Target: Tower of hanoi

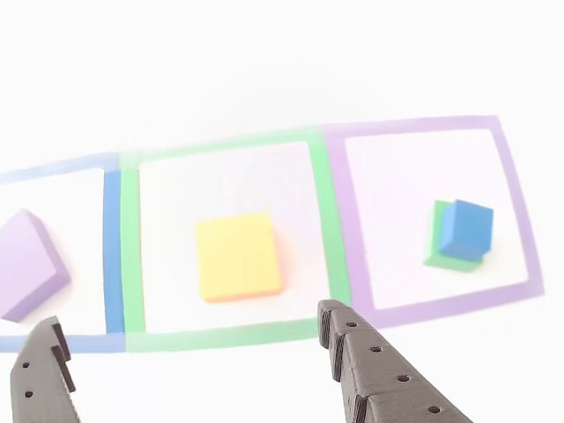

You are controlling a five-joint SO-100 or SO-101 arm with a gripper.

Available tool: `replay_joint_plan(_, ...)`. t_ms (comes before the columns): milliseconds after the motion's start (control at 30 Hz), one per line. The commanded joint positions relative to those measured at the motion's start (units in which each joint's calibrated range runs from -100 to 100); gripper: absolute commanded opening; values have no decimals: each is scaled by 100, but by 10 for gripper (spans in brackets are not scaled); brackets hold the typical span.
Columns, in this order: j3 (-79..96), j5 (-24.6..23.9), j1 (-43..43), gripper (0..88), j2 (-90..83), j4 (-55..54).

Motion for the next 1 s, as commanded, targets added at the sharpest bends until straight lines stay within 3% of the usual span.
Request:
replay_joint_plan(0,693,59,-124,395,-166,-1230)
replay_joint_plan(367,2874,59,1,405,544,-4663)
replay_joint_plan(967,3747,59,192,398,3144,-8161)
